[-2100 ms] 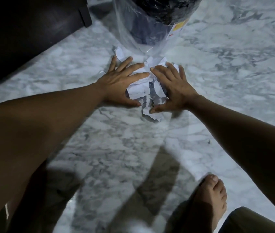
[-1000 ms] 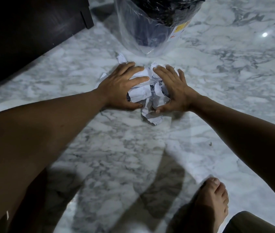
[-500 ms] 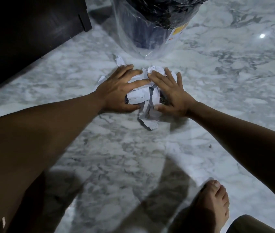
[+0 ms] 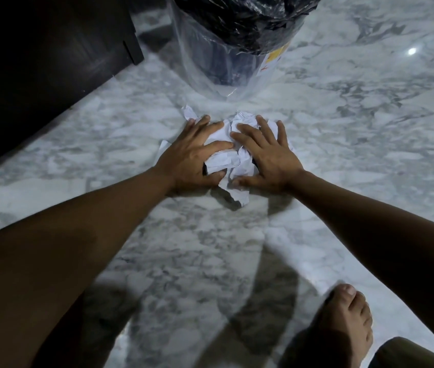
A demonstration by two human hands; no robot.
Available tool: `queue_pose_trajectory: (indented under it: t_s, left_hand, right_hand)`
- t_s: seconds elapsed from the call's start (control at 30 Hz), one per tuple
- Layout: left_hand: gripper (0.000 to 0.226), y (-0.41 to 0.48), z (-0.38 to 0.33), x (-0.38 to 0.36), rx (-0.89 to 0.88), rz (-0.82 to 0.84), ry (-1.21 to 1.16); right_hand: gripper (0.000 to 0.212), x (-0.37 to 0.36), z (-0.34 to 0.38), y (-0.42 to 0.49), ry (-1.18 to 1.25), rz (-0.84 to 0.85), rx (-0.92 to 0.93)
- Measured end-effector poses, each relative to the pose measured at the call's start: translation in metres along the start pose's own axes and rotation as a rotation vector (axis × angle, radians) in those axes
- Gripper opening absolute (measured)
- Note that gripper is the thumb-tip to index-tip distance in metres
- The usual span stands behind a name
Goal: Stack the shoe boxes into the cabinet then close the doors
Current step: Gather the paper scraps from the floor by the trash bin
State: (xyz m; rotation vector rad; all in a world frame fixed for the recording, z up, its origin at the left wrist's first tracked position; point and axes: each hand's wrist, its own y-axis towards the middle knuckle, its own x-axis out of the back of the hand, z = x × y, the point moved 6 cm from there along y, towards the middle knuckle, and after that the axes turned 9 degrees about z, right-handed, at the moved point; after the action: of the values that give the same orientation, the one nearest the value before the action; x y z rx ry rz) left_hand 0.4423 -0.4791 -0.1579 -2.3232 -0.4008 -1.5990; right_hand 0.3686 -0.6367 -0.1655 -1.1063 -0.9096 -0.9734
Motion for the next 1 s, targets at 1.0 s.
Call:
queue_pose_trajectory:
  t_s: [1.0]
  left_hand:
    - [0.059,0.005,-0.004,-0.009,0.051,-0.066,-0.009]
  right_hand:
    - [0.112,-0.003,0.008,0.0,-0.079,0.024,-0.033]
